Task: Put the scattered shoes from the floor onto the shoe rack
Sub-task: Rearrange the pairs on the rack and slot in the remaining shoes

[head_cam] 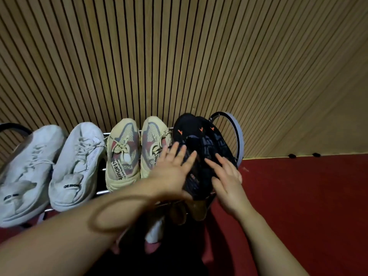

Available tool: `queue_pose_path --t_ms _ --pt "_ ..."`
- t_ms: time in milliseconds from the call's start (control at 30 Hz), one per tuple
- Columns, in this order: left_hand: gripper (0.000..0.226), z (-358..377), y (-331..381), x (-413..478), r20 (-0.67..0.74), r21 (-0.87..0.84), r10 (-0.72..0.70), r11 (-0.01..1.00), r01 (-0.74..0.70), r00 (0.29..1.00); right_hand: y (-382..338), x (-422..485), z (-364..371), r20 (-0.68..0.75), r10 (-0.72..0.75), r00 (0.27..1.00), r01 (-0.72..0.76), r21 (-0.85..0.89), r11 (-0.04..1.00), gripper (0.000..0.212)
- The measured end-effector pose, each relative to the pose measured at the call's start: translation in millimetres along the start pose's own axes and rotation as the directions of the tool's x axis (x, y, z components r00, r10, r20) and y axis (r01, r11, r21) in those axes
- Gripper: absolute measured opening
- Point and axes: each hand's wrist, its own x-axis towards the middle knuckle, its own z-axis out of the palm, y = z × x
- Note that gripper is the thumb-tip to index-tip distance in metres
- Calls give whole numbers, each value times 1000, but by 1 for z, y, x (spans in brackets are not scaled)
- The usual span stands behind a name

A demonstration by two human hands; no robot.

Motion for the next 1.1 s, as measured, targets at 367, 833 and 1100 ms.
queue_pose_path --t_ms 367,833,1100 --pt "108 34 -70 -13 5 -11 -176 984 176 984 -21 7 44 19 67 998 -64 -115 991 91" --pt "106 39 -64 -13 -67 -142 -267 956 256 961 -25 51 27 175 78 981 -65 -77 995 71" --pt "99 42 -66 -16 -102 -159 -251 959 233 962 -31 52 27 227 64 972 -17 -204 979 70"
